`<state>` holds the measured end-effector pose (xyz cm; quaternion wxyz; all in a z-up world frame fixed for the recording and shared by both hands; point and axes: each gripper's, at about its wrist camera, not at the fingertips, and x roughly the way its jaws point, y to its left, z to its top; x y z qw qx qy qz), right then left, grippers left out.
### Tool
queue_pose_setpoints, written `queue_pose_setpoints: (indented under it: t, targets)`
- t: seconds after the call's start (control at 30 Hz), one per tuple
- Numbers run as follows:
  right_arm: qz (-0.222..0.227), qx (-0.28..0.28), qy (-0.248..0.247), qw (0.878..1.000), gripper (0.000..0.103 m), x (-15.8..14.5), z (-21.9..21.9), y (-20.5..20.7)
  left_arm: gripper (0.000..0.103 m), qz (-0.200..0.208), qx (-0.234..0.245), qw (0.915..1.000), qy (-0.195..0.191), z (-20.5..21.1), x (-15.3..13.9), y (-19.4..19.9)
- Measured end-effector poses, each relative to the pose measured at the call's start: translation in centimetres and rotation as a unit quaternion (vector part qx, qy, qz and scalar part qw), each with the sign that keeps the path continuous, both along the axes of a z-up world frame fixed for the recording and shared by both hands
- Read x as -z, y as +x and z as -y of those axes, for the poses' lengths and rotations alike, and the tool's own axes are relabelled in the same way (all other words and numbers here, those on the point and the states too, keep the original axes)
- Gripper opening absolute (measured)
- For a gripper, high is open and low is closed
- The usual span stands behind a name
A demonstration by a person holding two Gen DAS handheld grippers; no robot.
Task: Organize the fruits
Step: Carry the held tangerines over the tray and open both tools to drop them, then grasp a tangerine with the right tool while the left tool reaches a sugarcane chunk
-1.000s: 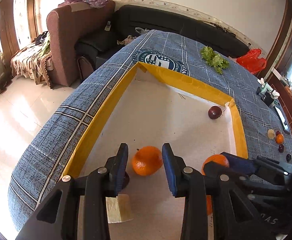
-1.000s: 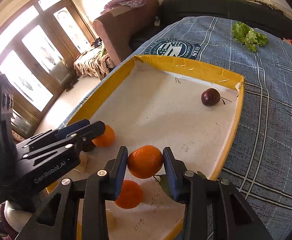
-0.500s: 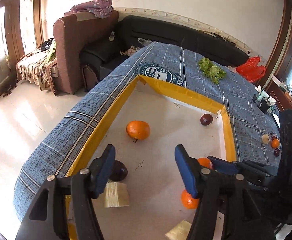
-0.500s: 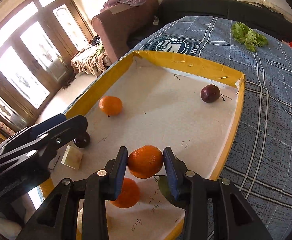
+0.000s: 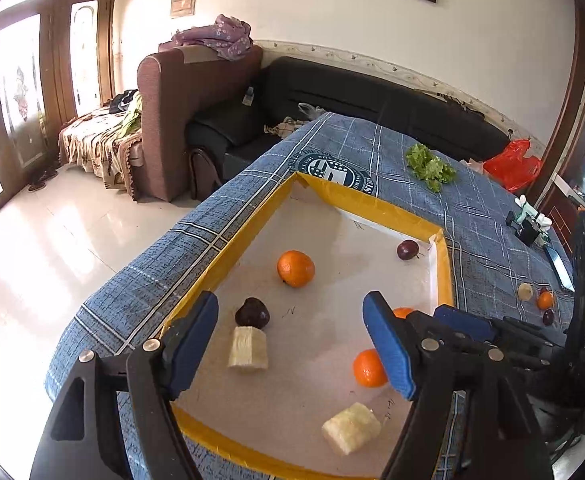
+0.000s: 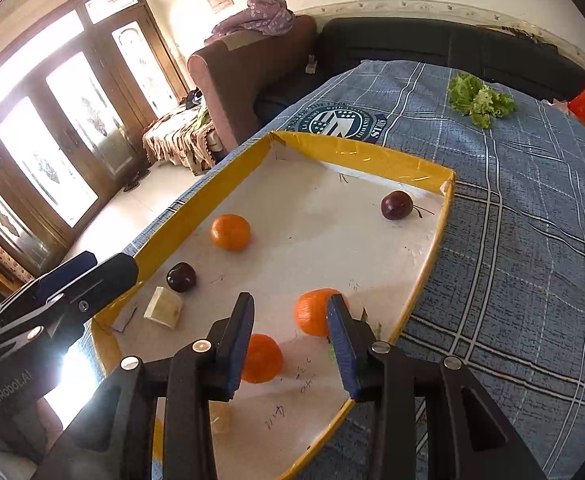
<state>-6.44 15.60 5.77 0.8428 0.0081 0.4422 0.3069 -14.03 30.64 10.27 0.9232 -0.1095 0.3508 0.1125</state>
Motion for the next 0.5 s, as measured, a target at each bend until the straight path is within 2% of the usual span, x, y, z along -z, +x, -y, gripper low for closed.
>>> queue_pose_setpoints:
  t: [0.37,0.5]
  targets:
    - [0.016,0.012,0.004,1.000,0.043,-0.9,2.1,-3.0,0.076,0.014,0.008,0.9999,-0.002,1.9,-1.0,-2.7]
    - [0.019,0.028,0.006,0.999,0.044,-1.0,4.2,-4.2,0.076,0.016,0.018,0.9995,-0.018,2.6,-1.3,-3.6]
